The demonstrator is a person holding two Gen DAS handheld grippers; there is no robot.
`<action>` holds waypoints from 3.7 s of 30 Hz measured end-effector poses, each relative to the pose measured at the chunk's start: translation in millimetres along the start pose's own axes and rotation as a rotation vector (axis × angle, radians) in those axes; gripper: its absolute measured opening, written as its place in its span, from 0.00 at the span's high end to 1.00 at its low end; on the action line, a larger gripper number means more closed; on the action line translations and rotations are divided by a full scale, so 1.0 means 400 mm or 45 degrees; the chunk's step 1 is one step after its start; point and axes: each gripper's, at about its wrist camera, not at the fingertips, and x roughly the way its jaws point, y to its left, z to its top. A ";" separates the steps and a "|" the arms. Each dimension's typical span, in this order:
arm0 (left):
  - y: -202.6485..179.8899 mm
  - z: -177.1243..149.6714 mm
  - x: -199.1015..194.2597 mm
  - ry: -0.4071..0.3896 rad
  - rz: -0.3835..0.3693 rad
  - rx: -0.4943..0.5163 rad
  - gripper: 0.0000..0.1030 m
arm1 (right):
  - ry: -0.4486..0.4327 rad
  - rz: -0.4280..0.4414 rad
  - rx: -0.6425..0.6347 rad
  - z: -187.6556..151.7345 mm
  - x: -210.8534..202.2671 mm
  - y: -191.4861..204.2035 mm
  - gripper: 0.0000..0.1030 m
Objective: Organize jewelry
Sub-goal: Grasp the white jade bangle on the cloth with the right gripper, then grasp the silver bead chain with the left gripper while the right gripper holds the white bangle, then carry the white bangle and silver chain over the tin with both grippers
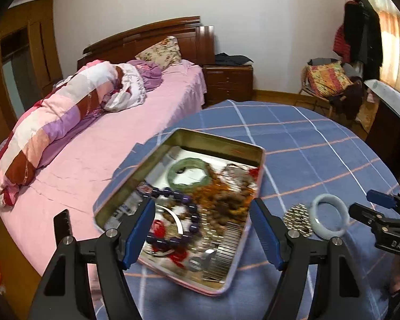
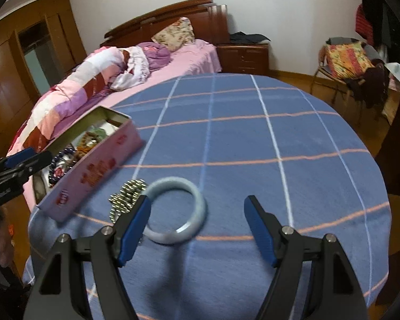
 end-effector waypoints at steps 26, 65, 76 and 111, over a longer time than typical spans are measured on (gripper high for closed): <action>-0.230 -0.025 0.042 0.052 -0.089 0.221 0.29 | 0.096 -0.156 -0.046 -0.018 0.012 -0.087 0.88; -0.246 -0.045 0.145 0.208 -0.251 0.129 0.90 | 0.076 -0.066 -0.031 -0.012 0.011 -0.088 0.87; -0.241 -0.038 0.085 0.088 -0.238 0.173 0.91 | 0.007 -0.013 -0.031 -0.012 -0.009 -0.067 0.87; 0.118 0.086 -0.052 -0.138 0.025 -0.037 0.91 | -0.150 0.173 -0.230 0.179 -0.037 0.197 0.87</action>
